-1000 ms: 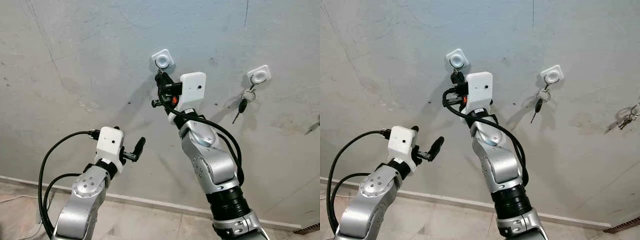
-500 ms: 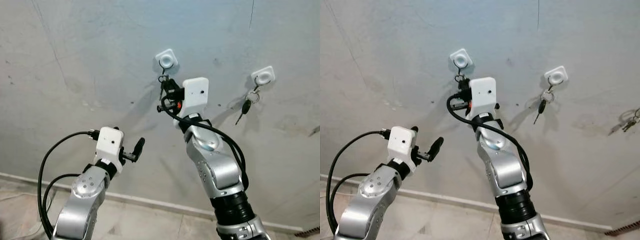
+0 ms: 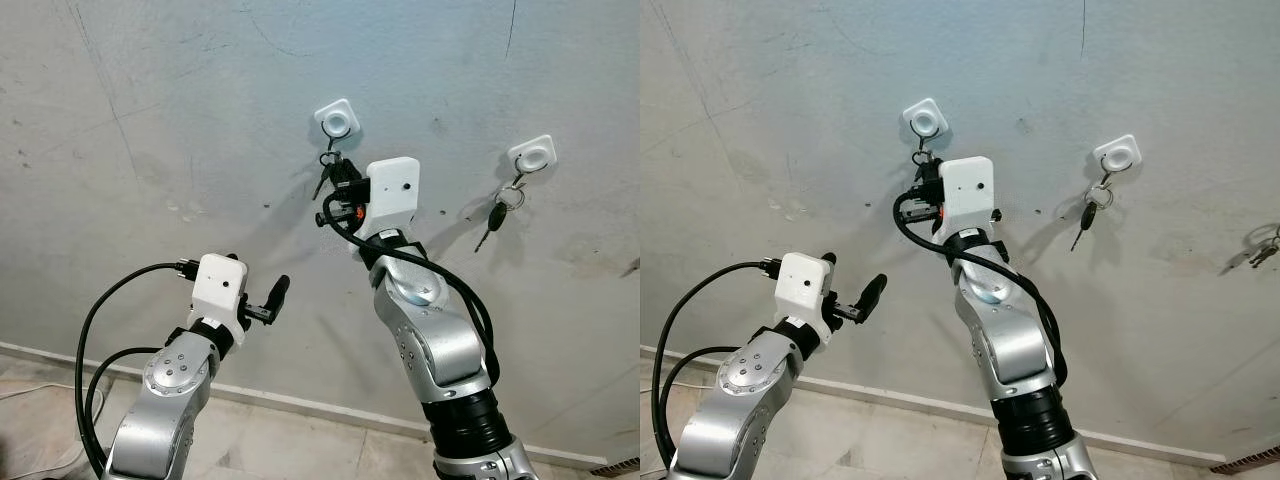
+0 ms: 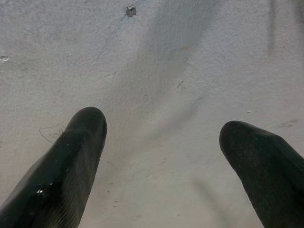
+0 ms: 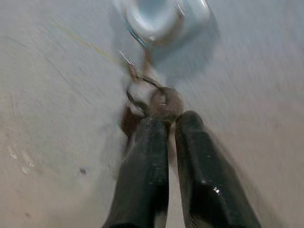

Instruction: Hang keys on a hook

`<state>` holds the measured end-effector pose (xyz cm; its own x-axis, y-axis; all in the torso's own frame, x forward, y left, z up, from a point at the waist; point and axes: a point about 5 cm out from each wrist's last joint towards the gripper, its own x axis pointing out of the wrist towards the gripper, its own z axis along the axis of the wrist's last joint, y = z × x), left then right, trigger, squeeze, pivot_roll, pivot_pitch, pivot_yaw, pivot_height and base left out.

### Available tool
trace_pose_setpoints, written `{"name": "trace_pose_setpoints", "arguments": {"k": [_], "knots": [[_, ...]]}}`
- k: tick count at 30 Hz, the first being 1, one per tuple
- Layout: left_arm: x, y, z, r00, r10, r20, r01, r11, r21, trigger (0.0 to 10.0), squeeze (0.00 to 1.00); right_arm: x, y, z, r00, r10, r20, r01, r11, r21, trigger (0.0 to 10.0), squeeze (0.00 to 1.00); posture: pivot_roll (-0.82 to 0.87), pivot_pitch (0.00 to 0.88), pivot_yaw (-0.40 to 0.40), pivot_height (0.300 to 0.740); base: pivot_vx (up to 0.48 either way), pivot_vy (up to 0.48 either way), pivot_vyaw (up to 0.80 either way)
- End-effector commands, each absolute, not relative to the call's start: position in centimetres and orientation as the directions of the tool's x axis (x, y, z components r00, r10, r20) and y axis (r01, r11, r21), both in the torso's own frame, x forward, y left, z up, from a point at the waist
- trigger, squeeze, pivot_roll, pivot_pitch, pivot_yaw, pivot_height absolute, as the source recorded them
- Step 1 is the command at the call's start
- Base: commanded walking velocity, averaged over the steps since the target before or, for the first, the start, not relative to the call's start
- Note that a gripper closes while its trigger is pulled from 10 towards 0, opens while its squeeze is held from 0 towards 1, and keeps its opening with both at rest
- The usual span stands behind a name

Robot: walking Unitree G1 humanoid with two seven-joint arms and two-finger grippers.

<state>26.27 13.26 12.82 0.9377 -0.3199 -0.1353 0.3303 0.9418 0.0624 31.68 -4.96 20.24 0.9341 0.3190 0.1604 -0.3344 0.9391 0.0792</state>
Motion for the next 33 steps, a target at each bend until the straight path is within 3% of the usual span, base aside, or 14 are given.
{"name": "trace_pose_setpoints", "arguments": {"k": [1,11,20,33], "knots": [[26.2,13.1,13.1,0.937,-0.324,-0.130,0.334,0.941,0.062,10.0,0.00,31.8,-5.6,19.6,0.944,0.303,0.130,-0.316,0.943,0.104,10.0,1.00,0.22,0.051,-0.068,0.740,0.000,0.000,0.00],[26.3,13.2,13.2,0.939,-0.321,-0.125,0.330,0.942,0.061,10.0,0.00,31.3,-6.1,19.7,0.938,0.308,0.157,-0.327,0.938,0.111,10.0,1.00,0.22,0.054,-0.072,0.740,0.000,0.000,0.00],[26.6,12.5,14.9,0.935,-0.350,-0.055,0.354,0.932,0.084,10.0,0.00,29.8,-9.2,16.6,0.957,0.275,0.089,-0.279,0.960,0.035,10.0,1.00,0.21,0.049,-0.067,0.740,0.000,0.000,0.00],[27.4,11.7,17.0,0.924,-0.383,0.014,0.380,0.921,0.082,10.0,0.00,27.0,-11.3,14.3,0.954,0.298,0.037,-0.296,0.954,-0.048,10.0,1.00,0.21,0.036,-0.051,0.740,0.000,0.000,0.00]]}}
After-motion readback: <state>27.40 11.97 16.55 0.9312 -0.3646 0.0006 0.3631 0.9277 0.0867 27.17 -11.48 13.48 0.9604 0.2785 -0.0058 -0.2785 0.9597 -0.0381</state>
